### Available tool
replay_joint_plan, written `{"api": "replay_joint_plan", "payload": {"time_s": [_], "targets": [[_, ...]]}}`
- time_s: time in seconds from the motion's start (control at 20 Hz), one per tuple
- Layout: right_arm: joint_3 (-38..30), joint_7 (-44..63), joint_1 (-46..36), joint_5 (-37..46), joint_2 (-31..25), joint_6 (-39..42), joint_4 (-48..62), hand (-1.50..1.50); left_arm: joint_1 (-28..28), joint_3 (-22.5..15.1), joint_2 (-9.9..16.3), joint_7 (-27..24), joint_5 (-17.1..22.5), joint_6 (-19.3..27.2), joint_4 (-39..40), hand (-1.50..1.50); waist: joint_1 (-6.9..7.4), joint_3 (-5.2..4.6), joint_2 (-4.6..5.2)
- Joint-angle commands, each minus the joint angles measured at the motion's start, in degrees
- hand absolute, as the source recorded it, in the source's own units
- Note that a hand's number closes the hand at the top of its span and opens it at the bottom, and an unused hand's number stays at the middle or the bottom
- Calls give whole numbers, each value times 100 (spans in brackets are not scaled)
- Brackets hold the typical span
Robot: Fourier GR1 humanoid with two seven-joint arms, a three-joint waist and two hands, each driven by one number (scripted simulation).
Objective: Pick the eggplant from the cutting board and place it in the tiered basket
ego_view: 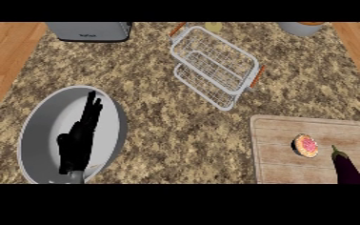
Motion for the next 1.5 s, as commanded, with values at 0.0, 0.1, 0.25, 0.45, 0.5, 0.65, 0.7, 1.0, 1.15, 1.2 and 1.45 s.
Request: {"api": "replay_joint_plan", "payload": {"time_s": [0.0,0.1,0.25,0.45,0.5,0.65,0.7,1.0,1.15,1.2,1.45], "targets": [[97,647,-304,-105,227,438,409,-150,125,-121,-187,286,-94,109,506,0,-72,-87,75],[223,922,-655,-109,362,661,435,-150,176,26,-58,121,11,-32,553,0,-26,-92,78],[183,657,-731,-174,431,706,775,-150,339,-79,-211,-61,-52,35,589,0,-71,-91,68],[183,525,-731,-155,503,808,945,-150,33,254,22,277,148,-131,521,0,-152,-89,53],[410,819,-719,0,754,687,950,-150,496,63,-14,61,102,-151,309,0,-89,-90,49],[323,774,-987,-221,845,987,1157,-150,280,43,-55,110,-25,-86,475,0,-110,-90,57],[219,655,-810,-255,746,916,1141,-150,486,78,39,256,70,-150,148,0,-134,-88,36],[160,388,-785,-320,963,1016,1430,-150,388,37,-244,-6,-107,50,626,0,-194,-91,45],[221,550,-979,-186,1254,1020,1659,-150,346,116,-52,359,-55,-48,180,0,-132,-87,39],[144,143,-936,-178,1268,1003,2034,-150,161,66,-158,546,-101,40,206,0,-152,-83,46],[190,-196,-759,195,1503,733,2214,150,162,180,-208,109,-16,-109,638,0,-198,-87,46]]}}
